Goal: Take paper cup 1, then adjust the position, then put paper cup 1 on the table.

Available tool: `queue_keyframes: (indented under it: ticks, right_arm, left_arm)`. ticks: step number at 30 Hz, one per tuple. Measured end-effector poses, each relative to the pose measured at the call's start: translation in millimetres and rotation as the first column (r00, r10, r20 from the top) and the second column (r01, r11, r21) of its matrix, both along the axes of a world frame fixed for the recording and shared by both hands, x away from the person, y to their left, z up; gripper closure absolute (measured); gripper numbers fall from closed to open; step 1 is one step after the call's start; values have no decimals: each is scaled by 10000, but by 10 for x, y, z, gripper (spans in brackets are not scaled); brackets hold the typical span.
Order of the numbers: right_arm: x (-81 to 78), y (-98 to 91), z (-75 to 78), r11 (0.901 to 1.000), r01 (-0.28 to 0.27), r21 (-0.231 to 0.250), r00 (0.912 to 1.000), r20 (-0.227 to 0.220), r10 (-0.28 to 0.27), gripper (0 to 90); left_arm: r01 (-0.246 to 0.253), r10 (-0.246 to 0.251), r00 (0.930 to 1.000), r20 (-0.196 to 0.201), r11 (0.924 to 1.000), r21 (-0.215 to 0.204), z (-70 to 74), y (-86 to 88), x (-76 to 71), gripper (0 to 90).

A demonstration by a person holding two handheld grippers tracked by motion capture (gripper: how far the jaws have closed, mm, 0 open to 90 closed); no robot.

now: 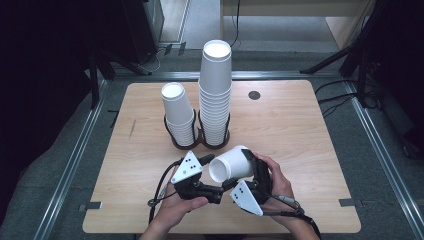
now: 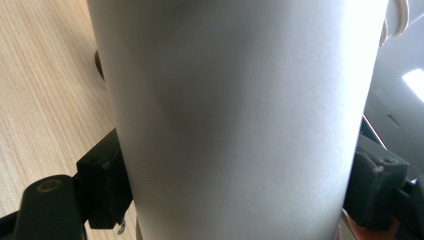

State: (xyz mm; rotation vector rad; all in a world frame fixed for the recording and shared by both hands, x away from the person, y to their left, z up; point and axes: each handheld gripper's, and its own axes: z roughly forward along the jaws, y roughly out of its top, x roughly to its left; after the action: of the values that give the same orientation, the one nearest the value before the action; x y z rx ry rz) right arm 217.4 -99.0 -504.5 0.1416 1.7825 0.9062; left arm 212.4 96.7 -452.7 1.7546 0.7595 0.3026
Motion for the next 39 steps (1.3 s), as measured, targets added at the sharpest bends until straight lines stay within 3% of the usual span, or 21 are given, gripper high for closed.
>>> queue_keyframes:
  ticks: [4,8,11,39]
  right_arm:
    - [-3,8,7,9999,-96,-108,9999,100,97,161]
    - [-4,14,-11,9997,-146,-184,9999,45,147,160]
    - [-8,16,-9,9997,-178,-135,9998,58,179,159]
    - [-10,36,-27,9997,-166,-189,9998,-106,164,139]
  left_arm:
    - [-103,104,9999,-76,9997,216,-4,-24,-1,64]
    - [-71,74,9999,-153,9998,199,6,-23,-1,67]
    - [-120,123,9997,-201,9999,116,9,-7,7,129]
    - [-105,113,9984,-551,9998,154,16,15,26,209]
